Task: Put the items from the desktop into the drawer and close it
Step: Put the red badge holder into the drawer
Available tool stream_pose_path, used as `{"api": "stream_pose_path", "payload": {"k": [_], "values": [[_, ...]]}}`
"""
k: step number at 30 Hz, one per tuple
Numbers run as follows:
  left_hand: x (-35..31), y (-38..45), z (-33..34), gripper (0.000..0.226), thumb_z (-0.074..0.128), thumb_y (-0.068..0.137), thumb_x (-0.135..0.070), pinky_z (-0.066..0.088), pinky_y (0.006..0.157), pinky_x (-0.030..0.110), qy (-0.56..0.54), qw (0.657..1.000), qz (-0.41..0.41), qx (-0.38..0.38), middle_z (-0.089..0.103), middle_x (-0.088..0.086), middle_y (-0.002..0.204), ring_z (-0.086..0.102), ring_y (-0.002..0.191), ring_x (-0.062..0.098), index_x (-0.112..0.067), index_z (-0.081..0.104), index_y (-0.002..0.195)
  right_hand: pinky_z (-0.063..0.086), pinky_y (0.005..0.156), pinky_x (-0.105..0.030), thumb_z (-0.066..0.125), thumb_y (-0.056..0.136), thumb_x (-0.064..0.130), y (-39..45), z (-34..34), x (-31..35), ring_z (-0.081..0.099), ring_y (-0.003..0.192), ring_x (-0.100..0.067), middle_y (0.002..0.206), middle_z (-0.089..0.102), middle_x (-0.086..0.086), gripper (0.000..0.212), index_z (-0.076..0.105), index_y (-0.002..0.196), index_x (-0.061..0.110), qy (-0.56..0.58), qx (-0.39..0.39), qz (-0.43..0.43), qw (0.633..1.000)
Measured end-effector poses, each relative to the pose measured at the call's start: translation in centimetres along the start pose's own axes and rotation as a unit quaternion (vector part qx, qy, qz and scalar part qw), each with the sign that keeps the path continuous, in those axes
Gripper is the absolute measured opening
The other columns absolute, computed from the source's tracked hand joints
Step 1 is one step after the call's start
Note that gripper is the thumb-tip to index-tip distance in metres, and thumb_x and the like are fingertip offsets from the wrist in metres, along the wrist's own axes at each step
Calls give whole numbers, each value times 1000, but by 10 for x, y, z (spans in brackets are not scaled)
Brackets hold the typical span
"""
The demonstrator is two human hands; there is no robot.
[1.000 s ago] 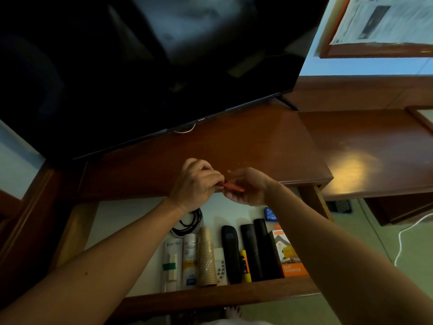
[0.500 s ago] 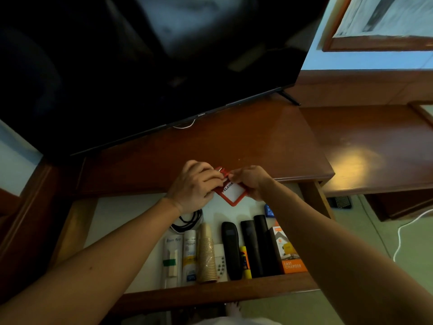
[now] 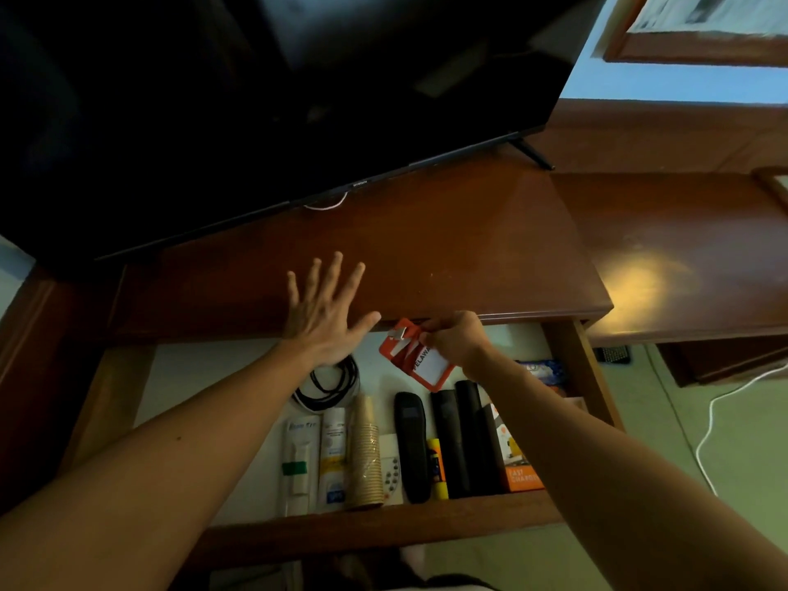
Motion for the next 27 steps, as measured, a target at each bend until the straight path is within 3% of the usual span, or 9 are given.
{"api": "stream_pose_path", "payload": {"k": [5,11,15,23,27], "values": [[17,22,7,86,2,83,-86,-14,116,66,2,998,-49,31,-25,1,165,-21,152,33,-43,-16,155,49,61,-19,65,94,16,19,12,-11,65,87,-12,105,66,0,11,69,105,17,-104,14,-45,993],[33,27,24,87,-3,82,-87,-4,116,70,19,995,-91,32,-16,1,168,-14,154,34,-44,-5,157,56,74,-27,63,96,13,47,30,-31,64,93,-14,112,66,0,22,71,116,16,-192,39,-62,979],[31,28,22,85,6,85,-85,0,116,71,21,996,-83,-6,-5,3,170,-5,154,37,-42,4,158,48,69,-19,57,96,6,65,39,-45,61,96,-14,120,67,0,28,73,116,19,-210,33,-84,973],[30,25,20,83,12,86,-83,3,117,70,16,996,-81,-31,1,4,170,0,154,38,-41,10,158,42,83,-24,51,100,11,83,56,-50,56,103,-16,124,65,-3,26,70,116,18,-229,57,-112,965],[30,25,20,84,11,86,-84,3,117,69,15,996,-84,-31,1,3,170,-1,154,37,-41,10,158,39,82,-13,53,99,8,86,61,-50,56,105,-14,127,61,-5,25,66,119,14,-243,72,-115,960]]}}
Point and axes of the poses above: each hand's wrist, its own y-axis towards the middle knuckle, its own z-axis out of the palm, x = y × z, the point moved 5 cm from there along y, towards the middle knuckle
